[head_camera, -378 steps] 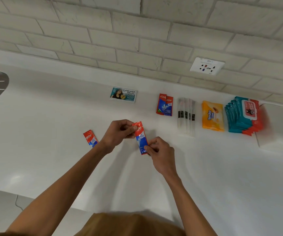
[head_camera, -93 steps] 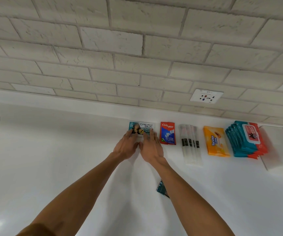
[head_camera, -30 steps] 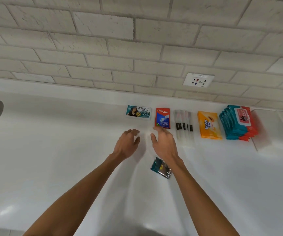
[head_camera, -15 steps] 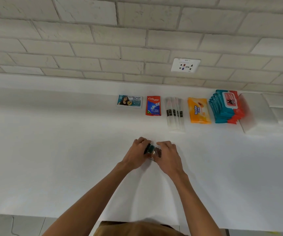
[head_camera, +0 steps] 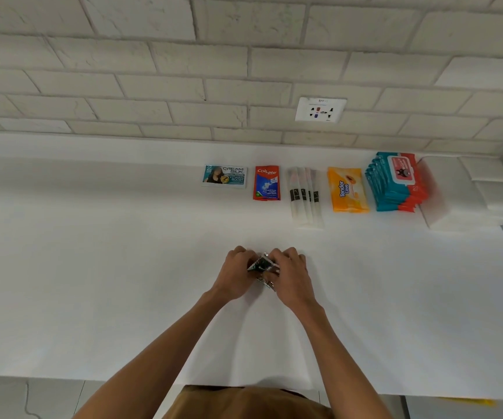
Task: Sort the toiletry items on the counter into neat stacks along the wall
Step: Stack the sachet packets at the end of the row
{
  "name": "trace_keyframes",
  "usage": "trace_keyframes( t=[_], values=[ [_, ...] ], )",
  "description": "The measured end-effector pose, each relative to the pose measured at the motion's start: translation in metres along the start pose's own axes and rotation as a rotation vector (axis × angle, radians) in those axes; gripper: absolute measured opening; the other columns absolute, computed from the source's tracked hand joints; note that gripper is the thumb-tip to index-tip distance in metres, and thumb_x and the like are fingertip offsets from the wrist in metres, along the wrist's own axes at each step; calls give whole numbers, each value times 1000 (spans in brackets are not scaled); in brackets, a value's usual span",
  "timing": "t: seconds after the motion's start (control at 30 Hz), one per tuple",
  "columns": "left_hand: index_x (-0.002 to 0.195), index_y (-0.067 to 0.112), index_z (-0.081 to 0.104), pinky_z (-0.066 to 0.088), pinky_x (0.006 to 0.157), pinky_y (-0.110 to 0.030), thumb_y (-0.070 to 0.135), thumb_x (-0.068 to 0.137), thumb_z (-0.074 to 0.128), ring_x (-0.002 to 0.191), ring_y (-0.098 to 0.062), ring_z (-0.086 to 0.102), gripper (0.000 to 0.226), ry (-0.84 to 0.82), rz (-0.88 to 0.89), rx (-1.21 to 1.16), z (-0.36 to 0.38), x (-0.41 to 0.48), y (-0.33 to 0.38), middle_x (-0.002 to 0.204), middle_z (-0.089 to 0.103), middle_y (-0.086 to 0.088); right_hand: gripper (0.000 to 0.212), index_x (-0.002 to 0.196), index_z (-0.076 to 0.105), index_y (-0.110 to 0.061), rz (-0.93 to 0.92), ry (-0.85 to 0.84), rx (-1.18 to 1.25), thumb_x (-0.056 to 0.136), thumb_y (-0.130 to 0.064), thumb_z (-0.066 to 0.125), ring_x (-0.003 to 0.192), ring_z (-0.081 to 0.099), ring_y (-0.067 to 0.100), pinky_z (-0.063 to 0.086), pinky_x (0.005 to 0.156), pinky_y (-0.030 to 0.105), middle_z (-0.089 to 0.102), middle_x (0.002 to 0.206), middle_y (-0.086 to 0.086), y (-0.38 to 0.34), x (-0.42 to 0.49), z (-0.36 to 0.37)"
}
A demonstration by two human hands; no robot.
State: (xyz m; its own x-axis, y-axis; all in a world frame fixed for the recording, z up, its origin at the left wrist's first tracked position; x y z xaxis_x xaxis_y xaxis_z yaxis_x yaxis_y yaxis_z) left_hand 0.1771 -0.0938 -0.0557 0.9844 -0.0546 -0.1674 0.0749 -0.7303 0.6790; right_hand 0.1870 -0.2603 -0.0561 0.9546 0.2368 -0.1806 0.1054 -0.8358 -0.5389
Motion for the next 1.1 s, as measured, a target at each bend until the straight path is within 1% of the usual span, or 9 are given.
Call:
trace_keyframes(
  t=[0.1, 0.2, 0.33, 0.43, 0.63, 0.8, 0.93, 1.03, 1.1],
  values=[
    [81, 19, 66, 32, 74, -18, 22, 91, 73, 101, -11, 44, 12, -11, -14, -46, 0, -5, -7, 87, 60, 8, 33, 123, 67, -29, -46, 28, -26, 92, -25, 78, 110, 48, 21, 56, 80, 37, 54, 117, -7, 0, 0, 0],
    [90, 25, 73, 42, 82, -16, 44, 98, 63, 106, -3, 53, 23, -5, -107, -177, -5, -12, -12, 99, 67, 8, 32, 121, 73, -26, -64, 72, 26, 90, -18, 80, 107, 49, 19, 54, 88, 36, 58, 117, -8, -1, 1, -3],
    [106, 25, 73, 60, 92, -38, 65, 96, 55, 100, -18, 72, 45, 14, -316, -651, -14, -19, -9, 104, 74, -1, 25, 106, 79, -26, -141, 127, 114, 86, -11, 83, 109, 47, 12, 53, 89, 29, 61, 116, -14, -7, 5, -10],
    [120, 14, 66, 62, 91, -40, 49, 98, 65, 102, -27, 74, 41, 58, -477, -940, -23, -16, -4, 114, 71, -18, 28, 99, 81, -31, -235, 150, 189, 84, -7, 84, 117, 48, 7, 47, 96, 20, 61, 122, -17, -15, 7, -15],
    [140, 1, 45, 59, 71, -29, 13, 91, 78, 88, -23, 75, 60, 44, -586, -1186, -33, -10, -3, 111, 73, -20, 35, 90, 81, -36, -378, 93, 361, 83, -1, 83, 131, 45, 3, 41, 105, 13, 58, 138, -19, -33, 3, -28],
    [117, 2, 67, 62, 73, -35, 3, 87, 78, 89, -28, 76, 32, 192, -530, -1295, -44, -7, 5, 110, 76, -20, 31, 87, 80, -41, -268, 130, 416, 83, -12, 87, 131, 43, -7, 44, 98, 3, 48, 147, -17, -32, 8, -27],
    [122, 1, 65, 61, 74, -38, 7, 86, 81, 96, -32, 76, 40, 294, -536, -1364, -50, -5, 4, 108, 77, -18, 38, 102, 79, -37, -84, 91, 673, 100, -1, 64, 120, 67, 9, 61, 84, 23, 68, 130, -10, -26, 12, -22],
    [123, 2, 63, 62, 73, -38, 9, 85, 82, 96, -32, 76, 43, 360, -550, -1384, -51, -3, 3, 108, 77, -17, 34, 108, 78, -23, 34, 0, 958, 106, -6, 49, 113, 73, 19, 64, 89, 43, 74, 123, 3, -27, 13, -17],
    [124, 1, 61, 62, 74, -39, 11, 86, 82, 97, -33, 76, 45, 387, -549, -1401, -50, -1, 3, 109, 76, -18, 28, 109, 77, -20, 132, -15, 1082, 106, -11, 51, 110, 74, 22, 64, 90, 47, 74, 124, 7, -31, 14, -14]
  ],
)
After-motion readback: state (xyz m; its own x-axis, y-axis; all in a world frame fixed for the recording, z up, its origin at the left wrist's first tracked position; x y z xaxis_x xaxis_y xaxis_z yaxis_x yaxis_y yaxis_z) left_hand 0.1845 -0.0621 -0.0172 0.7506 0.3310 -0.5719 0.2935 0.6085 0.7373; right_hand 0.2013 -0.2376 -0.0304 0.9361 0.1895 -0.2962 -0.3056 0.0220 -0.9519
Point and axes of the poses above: each hand's wrist, its own x-axis towards the middle knuckle, its own z-axis out of the palm, y = z × x, the point moved 1 cm from there along x, towards the middle knuckle
